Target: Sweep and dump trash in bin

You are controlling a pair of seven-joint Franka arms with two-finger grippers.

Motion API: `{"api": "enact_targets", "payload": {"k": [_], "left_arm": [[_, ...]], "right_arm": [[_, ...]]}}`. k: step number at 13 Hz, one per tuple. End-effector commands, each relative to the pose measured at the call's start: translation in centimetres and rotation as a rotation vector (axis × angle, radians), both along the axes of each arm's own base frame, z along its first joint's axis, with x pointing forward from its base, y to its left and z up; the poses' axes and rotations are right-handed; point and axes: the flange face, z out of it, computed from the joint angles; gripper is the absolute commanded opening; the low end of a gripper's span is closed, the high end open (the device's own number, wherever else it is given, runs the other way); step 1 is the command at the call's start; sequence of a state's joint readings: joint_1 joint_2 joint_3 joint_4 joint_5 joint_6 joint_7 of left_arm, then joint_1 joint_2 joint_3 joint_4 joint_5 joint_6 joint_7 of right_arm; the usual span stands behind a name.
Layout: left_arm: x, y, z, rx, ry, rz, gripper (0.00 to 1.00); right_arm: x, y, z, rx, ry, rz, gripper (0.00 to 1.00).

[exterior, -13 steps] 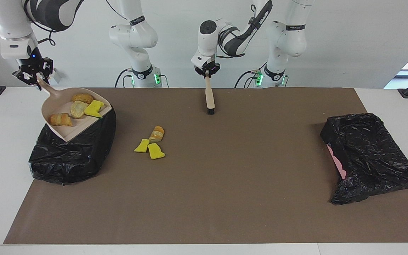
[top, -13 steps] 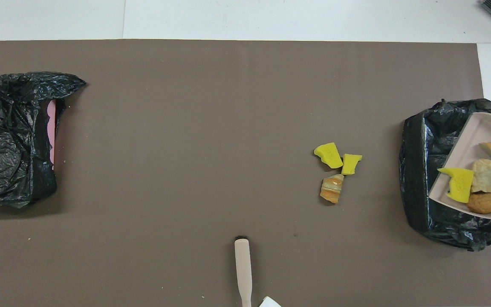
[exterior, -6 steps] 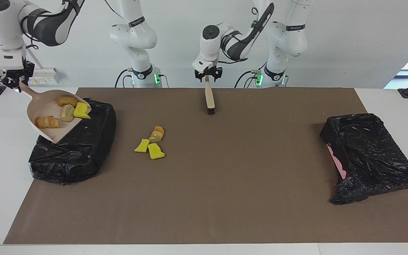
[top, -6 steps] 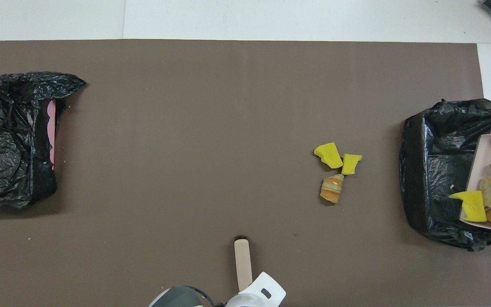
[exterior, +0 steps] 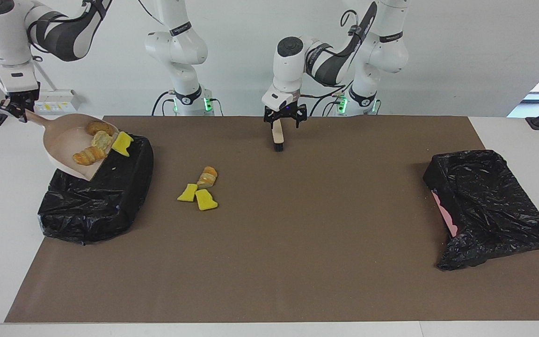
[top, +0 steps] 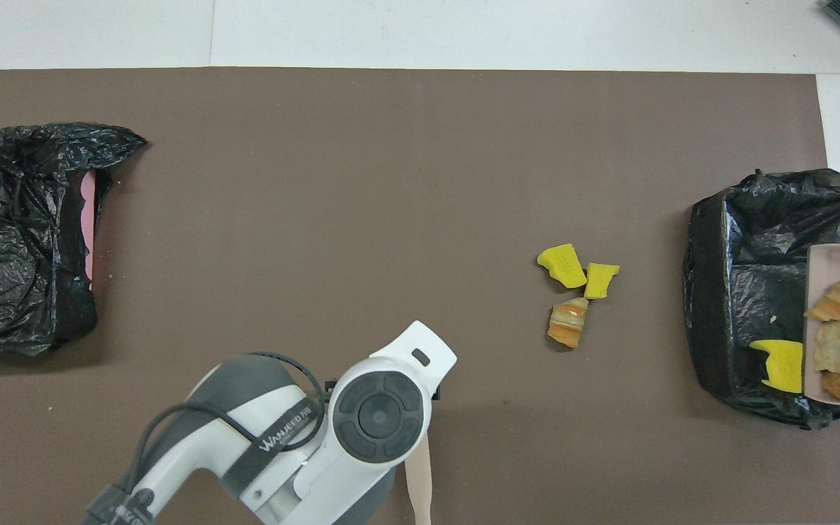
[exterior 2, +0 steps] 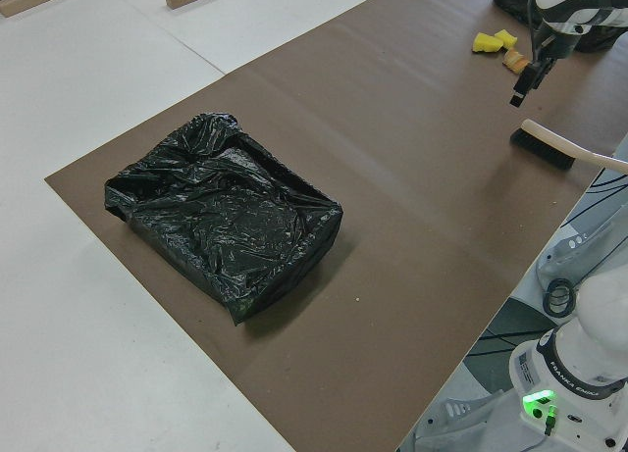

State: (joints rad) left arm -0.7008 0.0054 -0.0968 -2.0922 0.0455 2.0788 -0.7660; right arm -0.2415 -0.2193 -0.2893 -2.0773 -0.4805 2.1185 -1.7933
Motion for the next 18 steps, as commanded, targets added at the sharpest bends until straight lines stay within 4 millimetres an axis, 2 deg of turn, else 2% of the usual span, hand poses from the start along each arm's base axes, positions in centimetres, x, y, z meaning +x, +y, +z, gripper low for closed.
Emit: {"api": "enact_targets", "payload": {"k": [1,3,5,8,9,11,12,14,15,18], "left_arm": [[5.7,3.5,2.9,0.009,-0.049,-0.003,1.0],[9.3,8.1,6.0,-0.005,-0.08,0.0,1.0],[11.0,11.6,8.9,0.002,-0.087,-0.009,1.0],[12.1,16.8,11.8,0.017,-0.09,-0.048,1.0],[12.3,18.3,12.7,0.015,-0.104,-0.058,1.0],[12.4,21.5,15.5,0.019,-0.125,-0.059,1.0],[12.2,23.4,16.5,0.025,-0.089,-0.068,1.0],[12.3,27.4,20.2,-0.012,-0.033,-0.138,1.0],[12.4,29.1,21.0,-0.043,-0.017,-0.155,1.0],[12.8,31.3,22.0,-0.059,-0.001,-0.132,1.0]], "right_arm": [[0.4,0.0,0.3,-0.056,-0.015,0.059,0.0],[0.6,0.0,0.5,-0.072,-0.025,0.071,0.0],[0.3,-0.4,0.5,-0.091,-0.019,0.073,0.0],[0.4,-0.4,0.7,-0.134,-0.005,0.079,0.0],[0.8,0.1,0.7,-0.186,0.015,0.09,0.0],[2.0,2.2,0.4,-0.25,0.041,0.131,0.0],[2.1,2.3,0.3,-0.259,0.047,0.136,0.0],[2.5,2.9,0.3,-0.285,0.059,0.166,0.0],[2.9,3.6,0.5,-0.319,0.067,0.198,0.0],[3.2,3.7,0.8,-0.367,0.082,0.224,0.0]]}}
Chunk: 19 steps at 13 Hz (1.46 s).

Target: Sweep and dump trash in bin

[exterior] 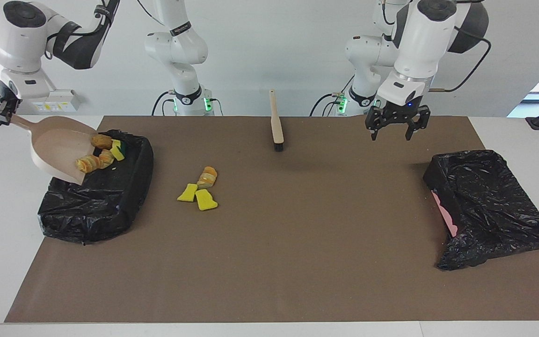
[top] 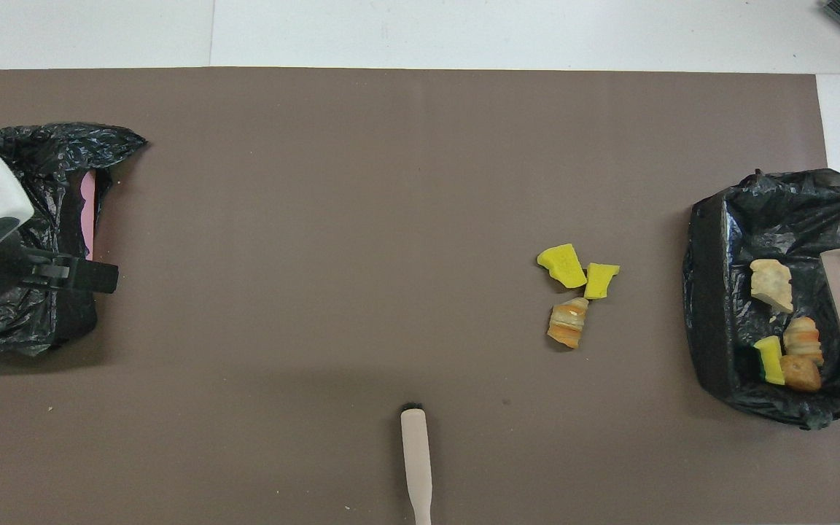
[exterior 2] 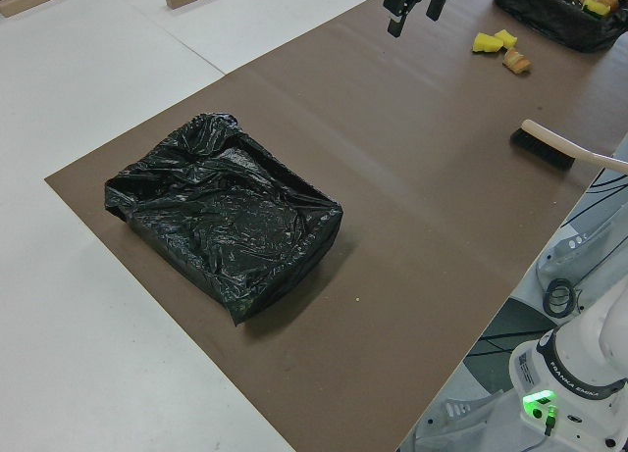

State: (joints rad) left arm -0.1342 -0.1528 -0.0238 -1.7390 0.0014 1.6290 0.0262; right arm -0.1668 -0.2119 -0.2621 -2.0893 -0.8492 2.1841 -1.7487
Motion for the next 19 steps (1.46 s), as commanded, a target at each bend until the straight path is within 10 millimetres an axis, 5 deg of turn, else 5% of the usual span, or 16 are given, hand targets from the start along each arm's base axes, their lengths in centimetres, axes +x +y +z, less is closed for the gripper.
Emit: {"api": "enact_targets", "payload": {"k": [1,6,10,13,15,19], "left_arm": [[0.9,1.5,1.5,-0.036,0.042,0.015,1.0],[2.5,4.6,3.2,-0.067,0.083,0.037,1.0],[2.3,5.9,4.5,-0.067,0.067,0.039,1.0],[1.9,5.7,5.0,-0.064,0.057,0.019,1.0],[1.5,5.5,5.0,-0.065,0.058,0.01,1.0],[1.6,5.5,4.8,-0.054,0.068,-0.004,1.0]], "right_arm": [[-0.2,-0.1,0.9,-0.048,-0.011,0.021,0.0],[-2.6,0.9,6.4,0.008,-0.064,-0.038,0.0],[-2.2,4.6,9.3,0.181,-0.166,-0.182,0.0],[-0.9,10.3,8.8,0.262,-0.261,-0.326,0.0],[0.0,15.9,8.0,0.345,-0.327,-0.464,0.0],[2.4,25.5,4.4,0.501,-0.429,-0.736,0.0]]}}
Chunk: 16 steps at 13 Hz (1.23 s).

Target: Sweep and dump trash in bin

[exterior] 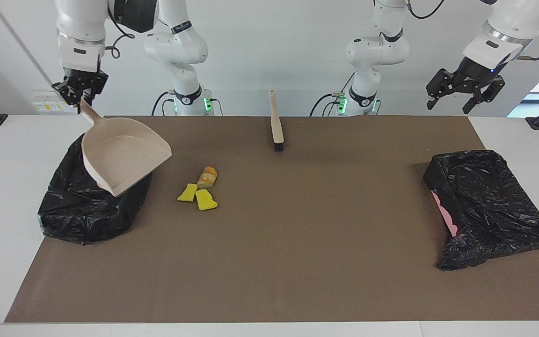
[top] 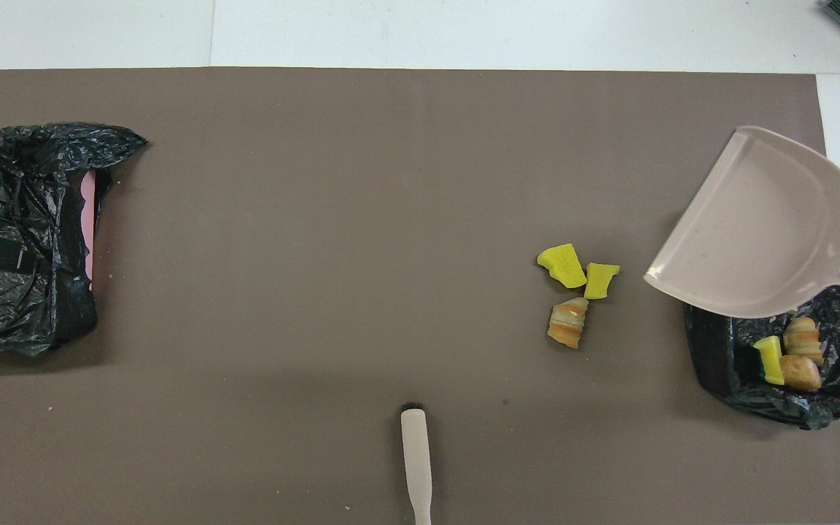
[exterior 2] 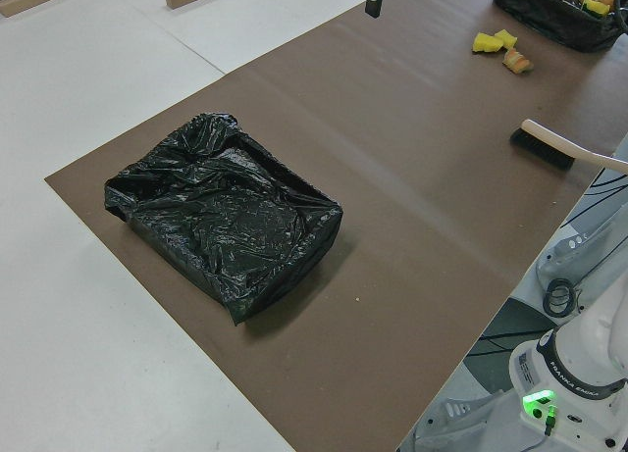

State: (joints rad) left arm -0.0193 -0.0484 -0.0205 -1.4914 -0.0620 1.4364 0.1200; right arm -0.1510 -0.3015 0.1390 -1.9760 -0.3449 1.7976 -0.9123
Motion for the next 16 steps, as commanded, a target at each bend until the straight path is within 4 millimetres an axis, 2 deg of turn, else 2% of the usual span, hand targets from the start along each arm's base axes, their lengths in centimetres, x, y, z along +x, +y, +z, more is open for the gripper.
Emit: {"api": "enact_targets", "payload": {"k": [1,7,8,10,12,13,15,16], "left_arm": [[-0.4,0.2,0.1,0.011,0.036,-0.023,1.0],[-0.4,-0.3,0.4,0.037,0.011,-0.031,1.0],[-0.5,-0.3,0.3,0.037,0.012,-0.031,1.0],[-0.5,-0.4,0.3,0.038,0.012,-0.031,1.0],[-0.6,-0.3,0.4,0.049,0.01,-0.031,1.0],[-0.6,-0.3,0.3,0.049,0.012,-0.029,1.0],[-0.6,-0.3,0.3,0.049,0.012,-0.029,1.0],[-0.6,-0.4,0.4,0.048,0.01,-0.03,1.0]], "right_arm": [[1.6,4.5,-2.3,0.126,-0.036,-0.178,0.0],[5.8,20.0,-7.4,0.273,-0.082,-0.515,0.0],[6.1,23.1,-9.6,0.27,-0.07,-0.568,0.0],[7.8,27.8,-11.5,0.327,-0.101,-0.686,0.0],[9.7,30.4,-12.2,0.37,-0.11,-0.753,0.0],[10.2,32.6,-12.7,0.386,-0.109,-0.775,0.0],[10.3,36.3,-14.7,0.397,-0.105,-0.817,0.0],[10.2,37.4,-15.2,0.415,-0.115,-0.826,0.0]]}}
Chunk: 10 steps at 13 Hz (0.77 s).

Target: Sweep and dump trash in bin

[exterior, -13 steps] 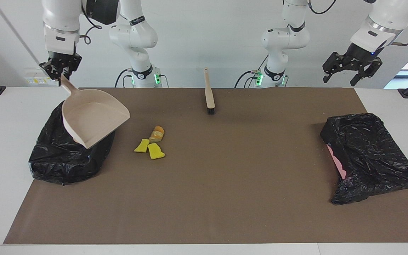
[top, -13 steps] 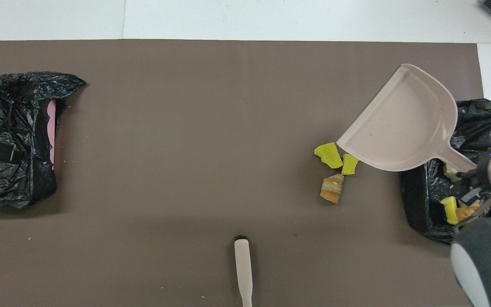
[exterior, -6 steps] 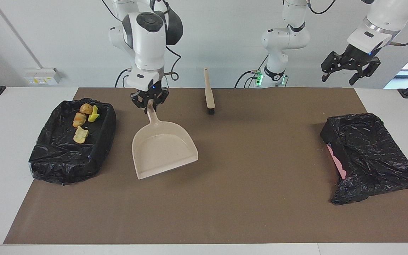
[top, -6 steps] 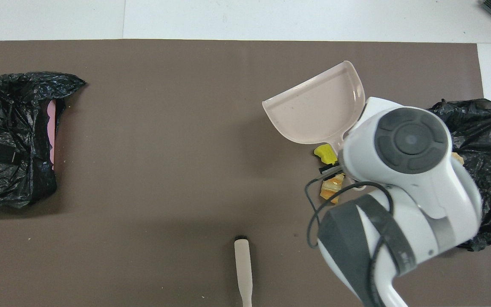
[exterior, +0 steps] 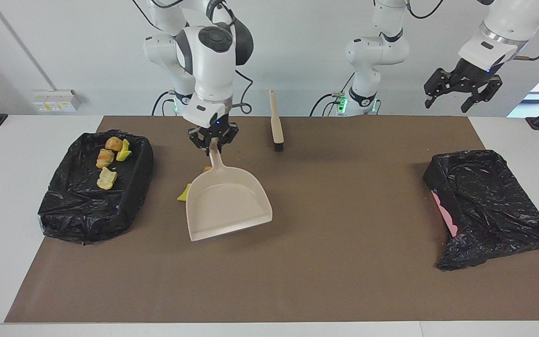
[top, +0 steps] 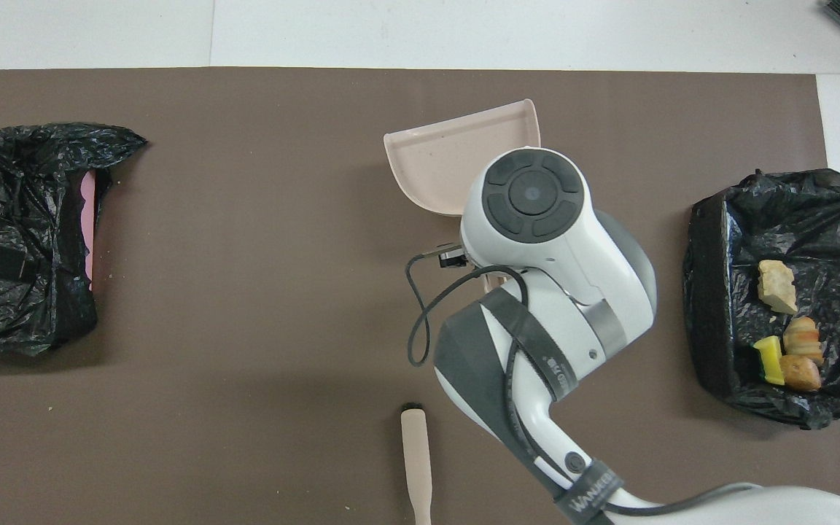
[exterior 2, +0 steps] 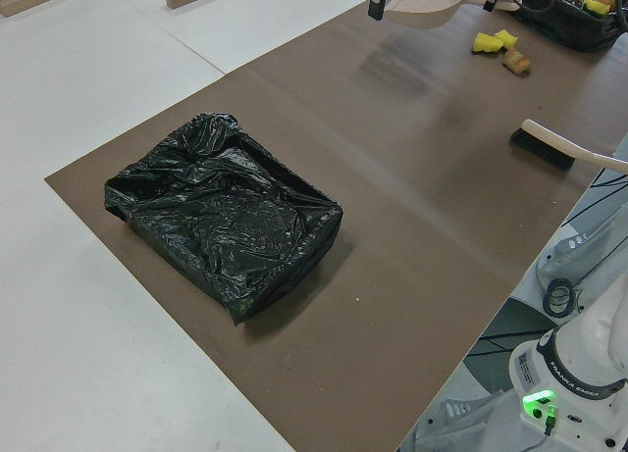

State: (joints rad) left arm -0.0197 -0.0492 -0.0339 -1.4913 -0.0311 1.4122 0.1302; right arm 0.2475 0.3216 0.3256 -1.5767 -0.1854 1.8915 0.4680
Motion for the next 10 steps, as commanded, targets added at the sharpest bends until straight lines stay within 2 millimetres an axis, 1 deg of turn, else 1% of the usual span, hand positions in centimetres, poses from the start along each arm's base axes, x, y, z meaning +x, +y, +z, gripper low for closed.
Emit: {"api": "enact_targets", "payload": {"k": [1,2,4,5,6,7,8,10], "left_arm": [[-0.3,-0.3,0.6,0.005,-0.01,-0.006,1.0],[-0.3,-0.3,0.6,0.005,-0.01,-0.007,1.0],[-0.3,-0.2,0.6,0.005,-0.01,-0.006,1.0],[-0.3,-0.1,0.7,0.005,-0.012,-0.004,1.0],[-0.4,0.1,0.5,0.005,-0.003,-0.002,1.0],[-0.5,-0.1,0.6,0.006,0.002,-0.003,1.0],[-0.4,-0.3,0.5,0.005,-0.001,-0.008,1.0],[-0.4,-0.4,0.6,0.003,-0.009,-0.014,1.0]], "right_arm": [[0.8,3.5,-1.1,0.05,-0.02,-0.057,0.0],[0.4,4.8,-1.9,0.058,-0.025,-0.071,0.0],[0.2,6.9,-4.6,0.078,-0.026,-0.076,0.0],[0.3,7.2,-5.9,0.081,-0.019,-0.07,0.0],[0.6,7.2,-7.6,0.066,0.007,-0.07,0.0],[0.4,7.6,-8.6,0.064,0.017,-0.064,0.0],[0.0,8.2,-8.9,0.068,0.018,-0.054,0.0],[-0.2,8.6,-9.1,0.086,0.014,-0.055,0.0]]}}
